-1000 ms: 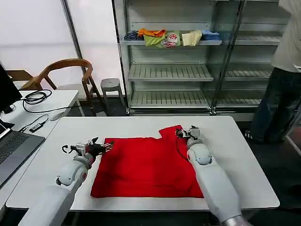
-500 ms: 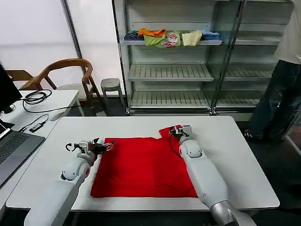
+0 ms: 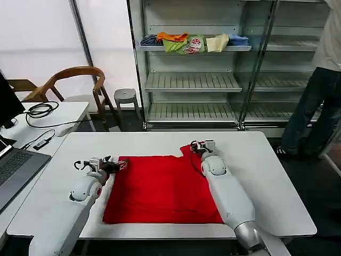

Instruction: Fold and organize the clothes.

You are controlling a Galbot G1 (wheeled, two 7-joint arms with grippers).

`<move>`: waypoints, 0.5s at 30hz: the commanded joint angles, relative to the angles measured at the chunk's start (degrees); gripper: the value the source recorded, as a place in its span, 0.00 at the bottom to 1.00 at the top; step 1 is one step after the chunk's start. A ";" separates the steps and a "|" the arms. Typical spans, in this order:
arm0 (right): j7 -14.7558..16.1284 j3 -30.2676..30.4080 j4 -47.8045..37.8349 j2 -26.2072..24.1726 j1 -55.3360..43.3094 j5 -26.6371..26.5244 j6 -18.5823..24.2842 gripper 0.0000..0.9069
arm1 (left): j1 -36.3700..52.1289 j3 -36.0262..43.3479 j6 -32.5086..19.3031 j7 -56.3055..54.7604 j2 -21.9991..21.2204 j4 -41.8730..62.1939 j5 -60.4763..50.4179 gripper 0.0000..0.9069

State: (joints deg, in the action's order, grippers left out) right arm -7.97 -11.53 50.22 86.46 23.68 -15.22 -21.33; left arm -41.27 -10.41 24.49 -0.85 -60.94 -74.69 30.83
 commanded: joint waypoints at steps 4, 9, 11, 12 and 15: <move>0.88 -0.04 -1.02 -0.09 -0.21 -0.59 -1.27 0.00 | -0.04 0.16 -1.04 1.84 -0.16 0.86 -0.44 0.02; 1.37 -0.03 -1.01 -0.28 -0.01 -0.60 -1.34 0.00 | -0.16 0.18 -1.02 2.22 -0.40 0.76 -0.52 0.02; 1.59 0.07 -0.75 -0.38 0.02 -0.58 -1.30 0.00 | -0.11 0.19 -1.25 2.26 -0.43 0.92 -0.75 0.03; 1.68 0.14 -0.66 -0.43 0.01 -0.53 -1.28 0.00 | -0.09 0.18 -1.30 2.34 -0.38 0.94 -0.76 0.03; 1.99 0.33 -0.33 -0.55 0.02 -0.36 -1.09 0.00 | -0.07 0.09 -1.34 2.73 -0.22 0.91 -0.72 0.02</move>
State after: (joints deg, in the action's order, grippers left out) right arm -6.45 -11.41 49.84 85.98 23.75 -15.64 -22.10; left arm -41.42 -10.27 23.55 1.17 -61.34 -73.97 30.26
